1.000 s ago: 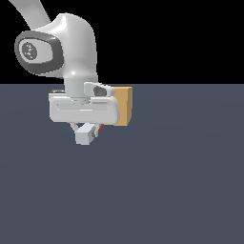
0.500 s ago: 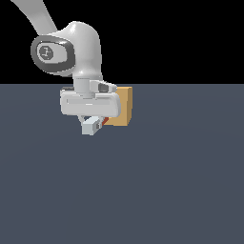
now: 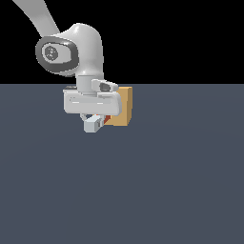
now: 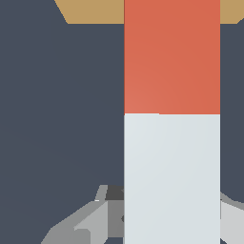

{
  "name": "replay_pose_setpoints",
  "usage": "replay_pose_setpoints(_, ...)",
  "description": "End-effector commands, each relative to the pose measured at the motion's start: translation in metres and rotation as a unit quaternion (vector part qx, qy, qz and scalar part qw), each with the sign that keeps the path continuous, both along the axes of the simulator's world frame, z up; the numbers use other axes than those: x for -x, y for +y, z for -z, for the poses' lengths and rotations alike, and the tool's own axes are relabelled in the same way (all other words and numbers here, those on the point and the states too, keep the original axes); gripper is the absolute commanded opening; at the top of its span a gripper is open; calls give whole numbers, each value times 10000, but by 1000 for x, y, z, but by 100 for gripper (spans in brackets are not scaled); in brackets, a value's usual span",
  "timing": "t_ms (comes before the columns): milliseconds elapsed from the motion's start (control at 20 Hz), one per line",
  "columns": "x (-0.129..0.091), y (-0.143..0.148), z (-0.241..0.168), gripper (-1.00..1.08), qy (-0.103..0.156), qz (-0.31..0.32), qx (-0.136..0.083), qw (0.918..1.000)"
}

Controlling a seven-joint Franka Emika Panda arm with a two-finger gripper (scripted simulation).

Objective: Insert the peg into the horizontal hole in a box.

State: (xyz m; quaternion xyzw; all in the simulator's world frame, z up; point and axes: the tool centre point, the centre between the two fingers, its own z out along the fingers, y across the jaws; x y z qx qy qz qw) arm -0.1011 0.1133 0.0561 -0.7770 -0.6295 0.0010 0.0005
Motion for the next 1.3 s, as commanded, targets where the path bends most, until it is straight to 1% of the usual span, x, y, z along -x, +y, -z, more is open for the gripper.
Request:
replay_pose_setpoints(0, -1, 0, -1, -100, -11, 6, -2, 10000)
replay_pose_setpoints(450, -2, 1, -1, -100, -9, -5, -6, 10000)
replay_pose_setpoints(600, -2, 6, -1, -100, -9, -5, -6, 10000)
replay_pose_setpoints(800, -6, 24, -1, -100, -11, -4, -6, 10000)
replay_pose_setpoints(1100, -14, 68, -2, -100, -18, -5, -9, 10000)
replay_pose_setpoints(1250, -18, 83, -2, -100, -21, -5, -10, 10000)
